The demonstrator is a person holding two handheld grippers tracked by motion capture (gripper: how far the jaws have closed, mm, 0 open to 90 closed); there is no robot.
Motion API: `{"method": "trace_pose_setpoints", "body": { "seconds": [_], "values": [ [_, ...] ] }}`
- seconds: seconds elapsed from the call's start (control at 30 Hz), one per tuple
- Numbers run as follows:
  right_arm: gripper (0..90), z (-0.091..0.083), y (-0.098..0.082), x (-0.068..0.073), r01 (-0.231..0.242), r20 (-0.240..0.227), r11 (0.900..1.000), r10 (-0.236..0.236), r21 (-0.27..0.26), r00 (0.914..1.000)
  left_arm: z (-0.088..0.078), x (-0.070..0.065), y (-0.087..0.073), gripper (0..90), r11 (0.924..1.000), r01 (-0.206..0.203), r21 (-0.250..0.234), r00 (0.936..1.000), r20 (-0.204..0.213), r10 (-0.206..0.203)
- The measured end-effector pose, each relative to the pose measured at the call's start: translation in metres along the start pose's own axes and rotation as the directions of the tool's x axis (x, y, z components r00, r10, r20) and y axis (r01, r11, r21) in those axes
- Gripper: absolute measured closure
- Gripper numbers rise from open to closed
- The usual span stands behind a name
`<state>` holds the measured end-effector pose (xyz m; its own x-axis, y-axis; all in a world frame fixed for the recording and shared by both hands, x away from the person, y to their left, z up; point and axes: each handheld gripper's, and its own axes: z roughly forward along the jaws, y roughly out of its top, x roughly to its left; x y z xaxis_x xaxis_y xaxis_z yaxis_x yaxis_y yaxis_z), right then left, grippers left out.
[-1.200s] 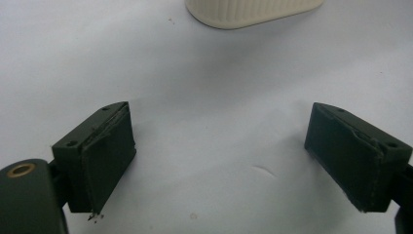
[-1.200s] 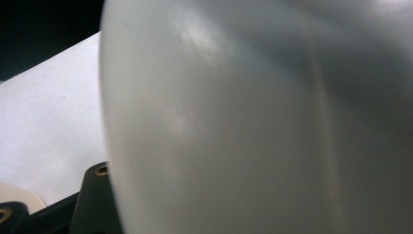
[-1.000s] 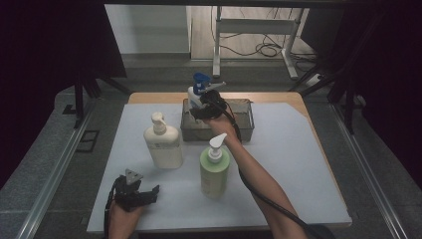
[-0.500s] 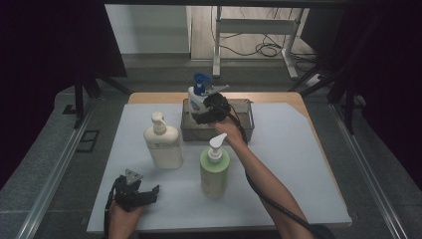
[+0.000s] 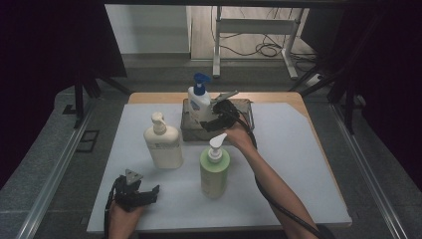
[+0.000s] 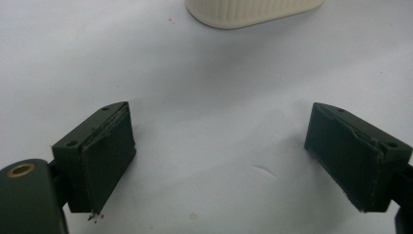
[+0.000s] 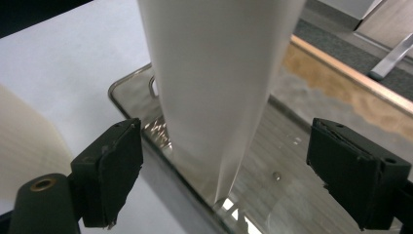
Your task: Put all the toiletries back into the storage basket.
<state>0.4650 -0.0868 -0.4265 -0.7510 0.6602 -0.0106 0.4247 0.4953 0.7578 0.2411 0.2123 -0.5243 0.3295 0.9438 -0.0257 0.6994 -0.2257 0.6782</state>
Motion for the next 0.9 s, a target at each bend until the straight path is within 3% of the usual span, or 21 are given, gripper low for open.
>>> {"method": "trace_pose_setpoints", "body": {
  "seconds": [0.1,0.43,0.8,0.9],
  "values": [
    [15.4,-0.002,-0.006,-0.002,-0.011,0.002,1.0,0.011,0.008,0.9999,0.0,0.0,0.0,10.5,1.0,0.0,0.0,1.0,0.0,0.0],
    [37.6,-0.012,-0.022,-0.02,-0.085,-0.006,0.996,0.085,0.037,0.9963,0.0,0.0,0.0,10.5,1.0,-0.002,0.001,1.0,0.0,0.002],
    [81.1,-0.005,-0.021,-0.03,-0.137,0.038,0.989,0.135,0.052,0.9902,0.0,0.0,0.0,10.5,1.0,0.0,-0.001,1.0,0.0,0.0],
    [88.0,0.001,-0.02,-0.032,-0.157,0.043,0.986,0.155,0.048,0.987,0.0,0.0,0.0,10.5,1.0,-0.001,0.0,1.0,0.0,0.001]
  ]
}}
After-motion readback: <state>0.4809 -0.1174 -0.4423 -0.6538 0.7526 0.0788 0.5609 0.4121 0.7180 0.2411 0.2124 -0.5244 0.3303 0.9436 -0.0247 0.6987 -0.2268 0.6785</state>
